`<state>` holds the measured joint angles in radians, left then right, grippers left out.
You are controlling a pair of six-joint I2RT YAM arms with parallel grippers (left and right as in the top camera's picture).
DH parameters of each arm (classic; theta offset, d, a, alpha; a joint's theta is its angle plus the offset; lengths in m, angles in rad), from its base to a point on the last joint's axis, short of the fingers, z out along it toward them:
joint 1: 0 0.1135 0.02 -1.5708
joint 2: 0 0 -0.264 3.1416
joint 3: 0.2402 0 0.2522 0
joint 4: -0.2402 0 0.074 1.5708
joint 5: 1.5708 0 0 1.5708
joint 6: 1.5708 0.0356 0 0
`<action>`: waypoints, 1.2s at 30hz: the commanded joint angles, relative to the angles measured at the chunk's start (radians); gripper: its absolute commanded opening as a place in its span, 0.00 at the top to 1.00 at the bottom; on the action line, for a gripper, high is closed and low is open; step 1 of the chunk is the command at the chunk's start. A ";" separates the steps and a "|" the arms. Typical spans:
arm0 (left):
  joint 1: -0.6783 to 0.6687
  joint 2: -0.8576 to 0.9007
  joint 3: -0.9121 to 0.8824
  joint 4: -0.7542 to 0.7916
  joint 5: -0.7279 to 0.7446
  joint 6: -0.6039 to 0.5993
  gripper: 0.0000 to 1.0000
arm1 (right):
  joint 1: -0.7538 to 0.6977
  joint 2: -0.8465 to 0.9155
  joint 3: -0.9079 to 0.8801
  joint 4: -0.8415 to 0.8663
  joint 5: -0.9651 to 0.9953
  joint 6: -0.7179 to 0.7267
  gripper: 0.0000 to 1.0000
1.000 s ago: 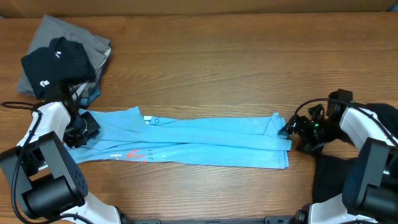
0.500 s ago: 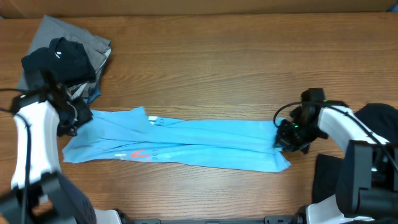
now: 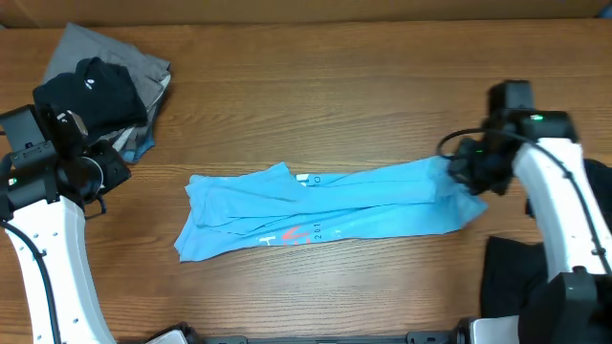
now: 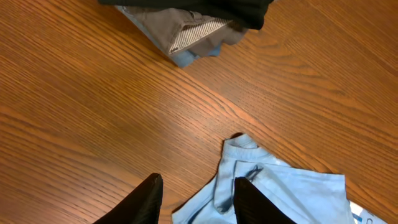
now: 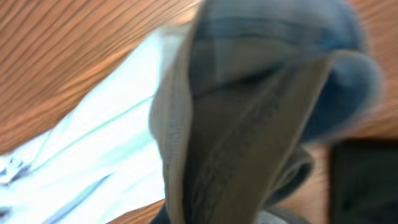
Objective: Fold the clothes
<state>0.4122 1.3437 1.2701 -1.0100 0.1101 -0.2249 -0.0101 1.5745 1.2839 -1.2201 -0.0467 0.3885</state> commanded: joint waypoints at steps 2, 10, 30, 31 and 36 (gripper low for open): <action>-0.009 -0.015 0.010 -0.012 0.022 0.023 0.60 | 0.110 -0.003 -0.087 0.079 0.034 0.116 0.96; -0.009 -0.015 0.010 -0.014 0.022 0.023 0.59 | 0.141 0.001 -0.167 0.217 -0.030 0.028 0.53; -0.051 -0.015 0.010 -0.004 0.022 0.023 0.58 | -0.074 0.093 -0.246 0.376 -0.246 0.050 0.96; -0.053 -0.015 0.010 -0.004 0.022 0.023 0.58 | -0.061 0.103 -0.250 0.382 -0.285 0.045 0.96; -0.055 -0.015 0.010 -0.004 0.022 0.023 0.58 | 0.008 0.095 -0.207 0.410 -0.501 -0.227 0.96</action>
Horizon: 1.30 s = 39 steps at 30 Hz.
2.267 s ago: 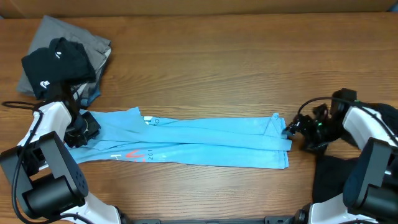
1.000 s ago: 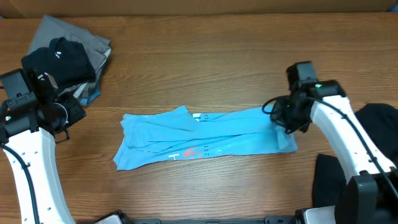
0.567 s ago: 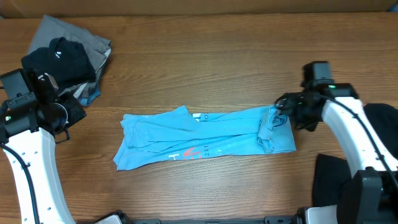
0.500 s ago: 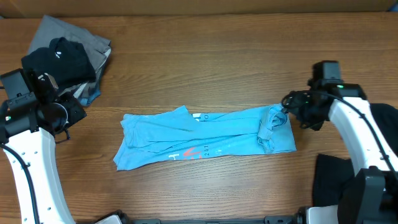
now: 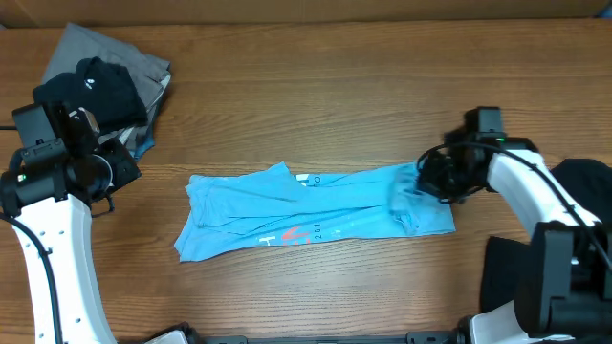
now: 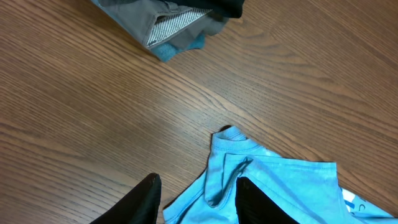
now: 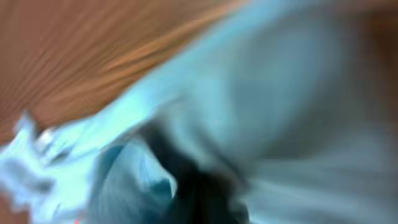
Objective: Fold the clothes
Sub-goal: 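Grasp the right end with the right gripper and fold it leftward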
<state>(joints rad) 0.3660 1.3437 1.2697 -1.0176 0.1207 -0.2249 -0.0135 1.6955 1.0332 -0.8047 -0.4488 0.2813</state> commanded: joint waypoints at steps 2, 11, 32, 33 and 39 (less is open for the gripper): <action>-0.008 -0.015 0.011 0.003 0.011 0.023 0.57 | -0.038 -0.040 0.085 -0.024 0.077 -0.043 0.87; -0.008 -0.015 0.011 0.004 0.011 0.023 0.57 | -0.148 0.042 0.074 -0.042 0.185 -0.053 0.37; -0.008 -0.015 0.011 0.005 0.010 0.023 0.55 | -0.162 0.067 0.237 -0.267 0.294 -0.039 0.96; -0.008 -0.015 0.011 0.005 0.010 0.023 0.55 | -0.159 0.037 0.271 -0.297 0.346 -0.018 0.96; -0.008 -0.015 0.011 0.008 0.011 0.023 0.55 | -0.102 -0.070 0.326 -0.380 0.381 -0.011 0.96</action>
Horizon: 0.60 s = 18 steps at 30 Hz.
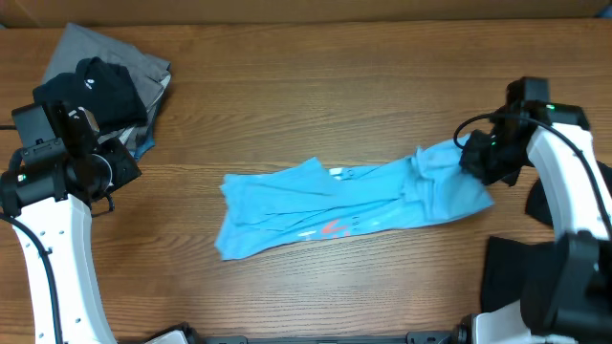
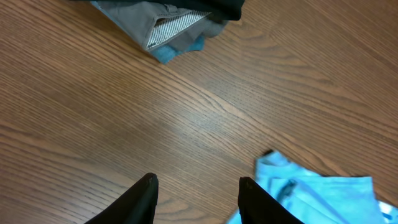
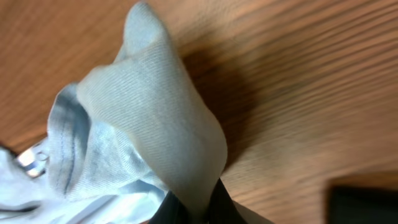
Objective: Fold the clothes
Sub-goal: 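Grasp the right end with the right gripper and fold it leftward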
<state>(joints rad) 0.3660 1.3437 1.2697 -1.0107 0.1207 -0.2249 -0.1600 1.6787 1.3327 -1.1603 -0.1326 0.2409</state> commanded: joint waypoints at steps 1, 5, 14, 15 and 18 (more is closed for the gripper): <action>-0.008 -0.015 0.011 0.003 0.011 0.022 0.55 | 0.064 -0.053 0.023 -0.035 0.066 0.030 0.96; -0.008 -0.015 0.011 0.005 0.011 0.023 0.55 | 0.169 -0.050 -0.010 -0.034 0.134 0.090 0.96; -0.008 -0.014 0.011 0.004 0.030 0.019 0.55 | 0.502 -0.046 -0.145 0.157 0.162 0.224 0.96; -0.008 -0.014 0.011 0.005 0.030 0.019 0.55 | 0.528 -0.045 -0.156 0.184 0.161 0.241 0.95; -0.008 -0.014 0.011 0.005 0.031 0.019 0.55 | 0.587 -0.044 -0.179 0.255 0.161 0.288 0.76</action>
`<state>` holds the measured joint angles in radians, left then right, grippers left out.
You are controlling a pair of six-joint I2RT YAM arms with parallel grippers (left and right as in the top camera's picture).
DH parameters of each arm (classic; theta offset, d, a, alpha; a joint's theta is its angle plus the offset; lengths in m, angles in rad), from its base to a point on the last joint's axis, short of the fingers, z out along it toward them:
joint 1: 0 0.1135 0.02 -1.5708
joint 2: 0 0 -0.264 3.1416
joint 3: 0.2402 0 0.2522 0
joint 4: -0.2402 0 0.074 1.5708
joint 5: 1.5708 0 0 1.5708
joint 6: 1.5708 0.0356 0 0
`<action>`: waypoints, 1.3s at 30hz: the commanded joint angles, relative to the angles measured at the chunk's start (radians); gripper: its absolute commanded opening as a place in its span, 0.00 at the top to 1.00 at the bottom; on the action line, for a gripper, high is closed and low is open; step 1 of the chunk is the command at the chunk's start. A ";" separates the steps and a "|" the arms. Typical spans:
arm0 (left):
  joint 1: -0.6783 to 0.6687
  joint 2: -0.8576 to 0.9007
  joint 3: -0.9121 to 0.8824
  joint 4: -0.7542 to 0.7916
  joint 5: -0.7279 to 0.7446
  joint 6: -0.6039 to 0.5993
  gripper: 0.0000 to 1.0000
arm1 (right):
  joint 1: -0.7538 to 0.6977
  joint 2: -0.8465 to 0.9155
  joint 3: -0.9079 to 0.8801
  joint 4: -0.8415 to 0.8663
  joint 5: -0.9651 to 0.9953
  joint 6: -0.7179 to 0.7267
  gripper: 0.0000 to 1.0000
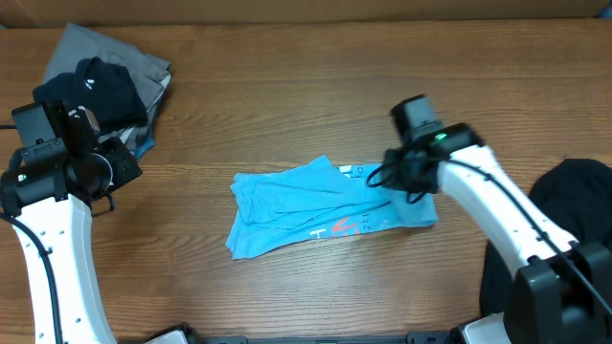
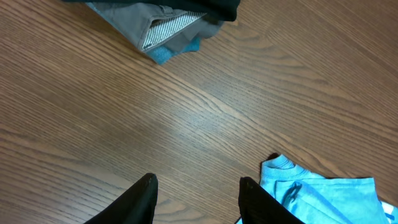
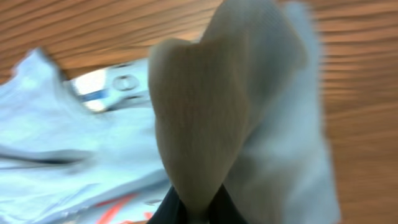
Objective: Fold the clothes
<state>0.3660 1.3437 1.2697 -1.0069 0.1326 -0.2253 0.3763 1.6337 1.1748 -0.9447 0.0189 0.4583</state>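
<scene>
A light blue T-shirt (image 1: 306, 205) with red print lies folded lengthwise at the table's middle. My right gripper (image 1: 406, 175) is shut on the shirt's right end, which is doubled over toward the left; in the right wrist view the pinched fold (image 3: 205, 112) rises between the jaws. My left gripper (image 2: 196, 199) hovers open above bare wood at the left, with the shirt's collar end (image 2: 311, 193) just to its right.
A pile of grey, black and blue clothes (image 1: 100, 81) lies at the back left corner. Black cloth (image 1: 579, 191) sits at the right edge, more (image 1: 502, 277) near the front right. The right arm (image 1: 497, 220) stretches across the right half.
My right gripper, still pinching the shirt's right end, has moved left from the right side to near the table's middle, doubling that end over. The shirt is shorter. The left arm stayed put.
The shirt lay stretched out long, with my right gripper on its right end. That end was then nearer the middle, then pulled out to the right with the whole shirt shifted rightward. Now it is carried left over the shirt. The left gripper stayed open throughout.
</scene>
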 commanded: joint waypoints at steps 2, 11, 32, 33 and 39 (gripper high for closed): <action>-0.008 -0.014 0.010 0.000 0.020 0.019 0.52 | 0.079 0.001 -0.028 0.070 0.002 0.070 0.64; -0.054 0.032 -0.047 -0.058 0.137 0.111 0.41 | 0.029 -0.045 0.052 0.007 0.010 0.044 0.63; -0.537 0.588 -0.287 0.327 0.237 0.051 0.84 | -0.080 -0.185 0.128 -0.116 0.007 -0.021 0.56; -0.532 0.585 -0.285 0.314 0.234 0.041 0.96 | -0.080 -0.185 0.128 -0.113 0.007 -0.021 0.56; -0.391 0.487 -0.119 0.040 0.086 0.046 0.96 | -0.080 -0.185 0.128 -0.117 0.018 -0.021 0.56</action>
<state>-0.1196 1.8603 1.0634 -0.8448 0.3981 -0.1692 0.3016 1.4624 1.2800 -1.0645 0.0181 0.4435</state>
